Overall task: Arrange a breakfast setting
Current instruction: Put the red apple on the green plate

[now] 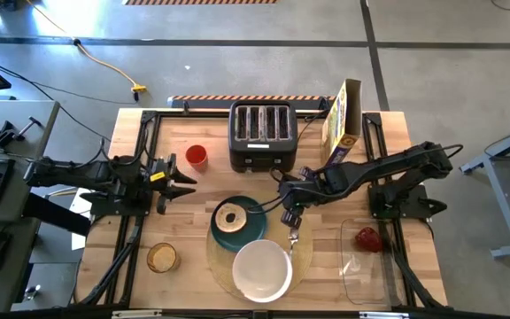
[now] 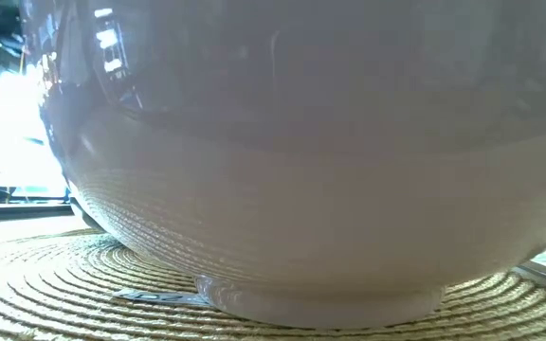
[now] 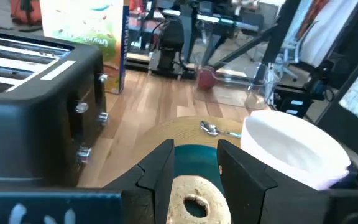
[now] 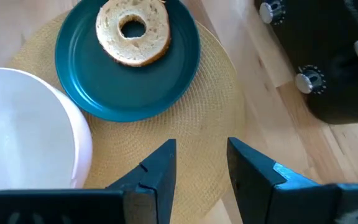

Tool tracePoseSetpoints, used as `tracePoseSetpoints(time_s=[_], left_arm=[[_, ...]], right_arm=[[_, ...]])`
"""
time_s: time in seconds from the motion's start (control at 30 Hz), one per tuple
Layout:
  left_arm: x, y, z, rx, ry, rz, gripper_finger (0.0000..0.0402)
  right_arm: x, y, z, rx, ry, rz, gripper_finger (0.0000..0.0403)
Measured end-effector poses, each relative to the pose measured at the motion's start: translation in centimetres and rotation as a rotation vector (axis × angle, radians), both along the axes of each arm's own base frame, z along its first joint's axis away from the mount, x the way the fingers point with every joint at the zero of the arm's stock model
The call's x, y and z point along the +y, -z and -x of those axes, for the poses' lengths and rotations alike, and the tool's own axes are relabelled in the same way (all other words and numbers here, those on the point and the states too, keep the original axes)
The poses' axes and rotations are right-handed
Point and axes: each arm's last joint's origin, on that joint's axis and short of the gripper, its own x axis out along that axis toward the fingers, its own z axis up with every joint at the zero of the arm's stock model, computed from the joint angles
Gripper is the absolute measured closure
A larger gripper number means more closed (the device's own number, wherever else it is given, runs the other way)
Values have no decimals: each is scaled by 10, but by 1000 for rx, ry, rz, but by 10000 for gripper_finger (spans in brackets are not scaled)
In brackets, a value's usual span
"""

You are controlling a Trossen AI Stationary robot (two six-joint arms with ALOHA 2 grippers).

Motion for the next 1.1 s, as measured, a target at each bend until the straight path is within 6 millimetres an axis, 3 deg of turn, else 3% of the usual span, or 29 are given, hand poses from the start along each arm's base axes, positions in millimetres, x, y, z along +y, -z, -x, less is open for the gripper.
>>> tracePoseSetpoints(time_s=[0.27, 0.5, 0.83, 1.1], left_arm=[[0, 37, 0, -34, 8, 14, 289], [-1, 52, 0, -26, 35, 9, 289], [-2, 53, 0, -25, 70, -14, 289], [-4, 52, 0, -30, 107, -11, 289]], right_arm=[[-13, -22, 24, -8, 45, -11, 281], [-19, -39, 49, 3, 72, -20, 281], [-20, -56, 80, -6, 96, 33, 281], [-13, -62, 93, -11, 54, 35, 281]])
